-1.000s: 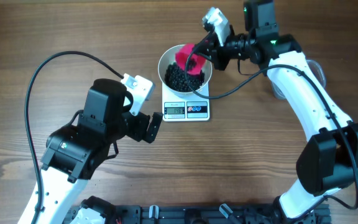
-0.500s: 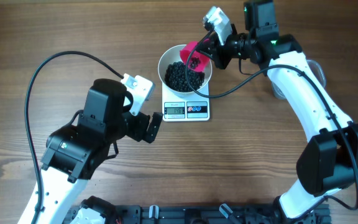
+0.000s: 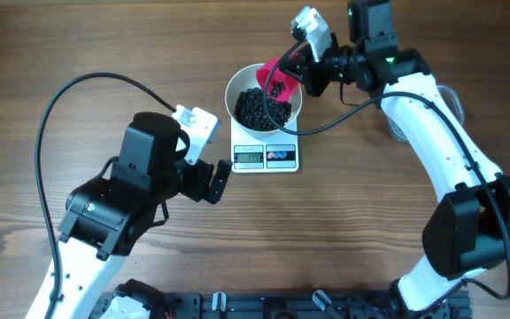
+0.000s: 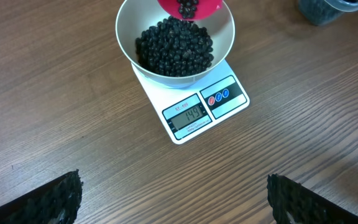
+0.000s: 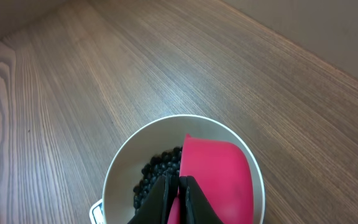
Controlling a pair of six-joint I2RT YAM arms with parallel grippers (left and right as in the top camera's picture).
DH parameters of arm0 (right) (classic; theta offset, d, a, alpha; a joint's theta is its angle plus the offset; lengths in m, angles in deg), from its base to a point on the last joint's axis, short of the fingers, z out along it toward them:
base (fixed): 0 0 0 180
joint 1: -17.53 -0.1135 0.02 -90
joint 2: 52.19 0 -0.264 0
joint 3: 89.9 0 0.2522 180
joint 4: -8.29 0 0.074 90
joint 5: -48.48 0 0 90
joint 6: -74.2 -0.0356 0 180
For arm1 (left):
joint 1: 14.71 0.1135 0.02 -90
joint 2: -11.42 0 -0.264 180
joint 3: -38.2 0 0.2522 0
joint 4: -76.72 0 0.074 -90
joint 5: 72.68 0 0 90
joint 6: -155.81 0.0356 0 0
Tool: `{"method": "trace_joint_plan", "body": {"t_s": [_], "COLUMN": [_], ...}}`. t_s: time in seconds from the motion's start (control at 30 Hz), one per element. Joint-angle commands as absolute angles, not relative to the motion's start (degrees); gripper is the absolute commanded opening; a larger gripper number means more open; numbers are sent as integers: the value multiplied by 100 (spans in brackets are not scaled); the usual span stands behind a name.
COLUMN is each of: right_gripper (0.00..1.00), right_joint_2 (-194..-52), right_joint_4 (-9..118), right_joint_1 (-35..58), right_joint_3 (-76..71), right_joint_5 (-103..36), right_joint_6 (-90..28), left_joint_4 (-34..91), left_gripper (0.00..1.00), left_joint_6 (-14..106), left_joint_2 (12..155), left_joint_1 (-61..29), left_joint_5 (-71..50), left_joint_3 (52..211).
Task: Scoop item into bowl and weigh 150g on scale
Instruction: 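Keep tilting the scoop to add beans while watching the scale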
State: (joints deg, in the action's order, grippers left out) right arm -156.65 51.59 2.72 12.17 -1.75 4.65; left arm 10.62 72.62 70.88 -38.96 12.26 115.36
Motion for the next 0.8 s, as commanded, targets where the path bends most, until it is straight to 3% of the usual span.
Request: {"method": "trace_joint_plan", "body": {"t_s": [0.0,0.33,0.4,0.5,0.77], "right_gripper": [4,4,4,4,4], "right_joint_2": [-15493,-15493,-15471,-15473,-15473], "right_joint_4": [5124,5150,5432,5417,5290], "right_joint_1": [259,259,259,259,259], "right_joint_3": [1287,1287,1287,1287,1287], "right_joint_5": [-216,-13,1010,-100,-153], "right_joint_6": [347,388,1348,775,651], "left_joint_4": [1080,1080,1080,1080,1080], "left_gripper": [100,100,100,100,100], "left_joint_6": [7308,7310,7310,7308,7308], "left_joint_2": [7066,7066,7066,7066,7066], "left_joint_1": [-3870,-3870,-3870,-3870,-3870], "left_joint_5": [1159,1159,1159,1156,1156], "left_joint_3": [11615,11615,11615,11615,11615]}}
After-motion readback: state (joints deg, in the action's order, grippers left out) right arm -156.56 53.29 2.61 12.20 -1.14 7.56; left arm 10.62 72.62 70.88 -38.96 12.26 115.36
